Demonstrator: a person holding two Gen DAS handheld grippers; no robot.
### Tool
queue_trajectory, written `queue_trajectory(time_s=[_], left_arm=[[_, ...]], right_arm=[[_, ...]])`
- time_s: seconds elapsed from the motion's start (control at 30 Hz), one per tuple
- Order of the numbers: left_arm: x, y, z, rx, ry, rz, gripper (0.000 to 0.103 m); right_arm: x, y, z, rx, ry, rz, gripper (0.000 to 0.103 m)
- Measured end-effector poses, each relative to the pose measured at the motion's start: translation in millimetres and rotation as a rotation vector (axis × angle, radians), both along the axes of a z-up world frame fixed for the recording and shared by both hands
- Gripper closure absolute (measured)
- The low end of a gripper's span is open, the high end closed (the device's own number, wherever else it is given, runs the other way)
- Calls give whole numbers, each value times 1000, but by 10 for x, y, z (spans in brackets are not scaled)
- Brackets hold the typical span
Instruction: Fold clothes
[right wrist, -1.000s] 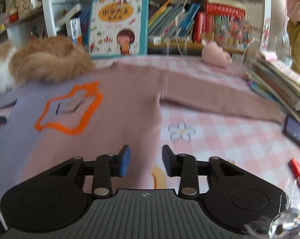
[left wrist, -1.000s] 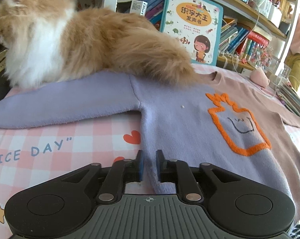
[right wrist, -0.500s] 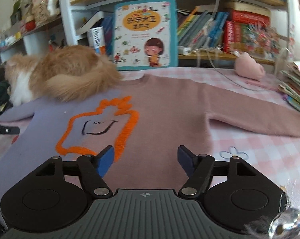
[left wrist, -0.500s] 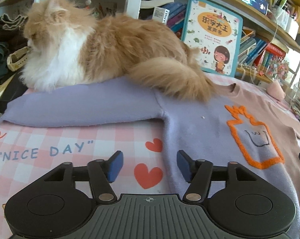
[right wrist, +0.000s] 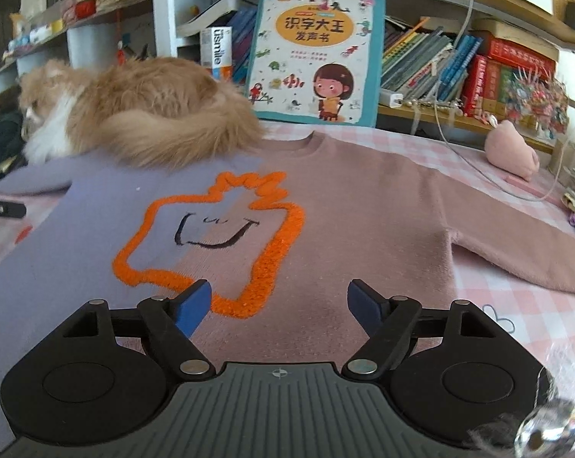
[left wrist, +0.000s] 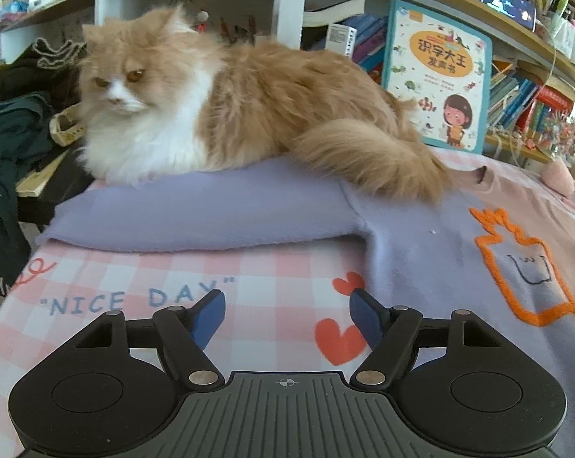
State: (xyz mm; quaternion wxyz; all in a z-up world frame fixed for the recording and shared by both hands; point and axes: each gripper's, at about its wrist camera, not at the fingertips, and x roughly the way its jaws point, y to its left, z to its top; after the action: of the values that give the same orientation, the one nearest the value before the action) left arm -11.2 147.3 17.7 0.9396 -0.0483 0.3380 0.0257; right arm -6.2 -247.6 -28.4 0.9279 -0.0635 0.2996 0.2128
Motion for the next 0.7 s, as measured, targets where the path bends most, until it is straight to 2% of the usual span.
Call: queue_trajectory(time_s=[0.13, 0.7], left_arm=[[-13, 79, 16, 16, -8, 28, 28], [38, 495, 83, 53, -40, 182, 28]], right_arm=[[-8, 53, -35, -38, -12, 7, 25], [42, 59, -72, -14, 13, 6, 21]])
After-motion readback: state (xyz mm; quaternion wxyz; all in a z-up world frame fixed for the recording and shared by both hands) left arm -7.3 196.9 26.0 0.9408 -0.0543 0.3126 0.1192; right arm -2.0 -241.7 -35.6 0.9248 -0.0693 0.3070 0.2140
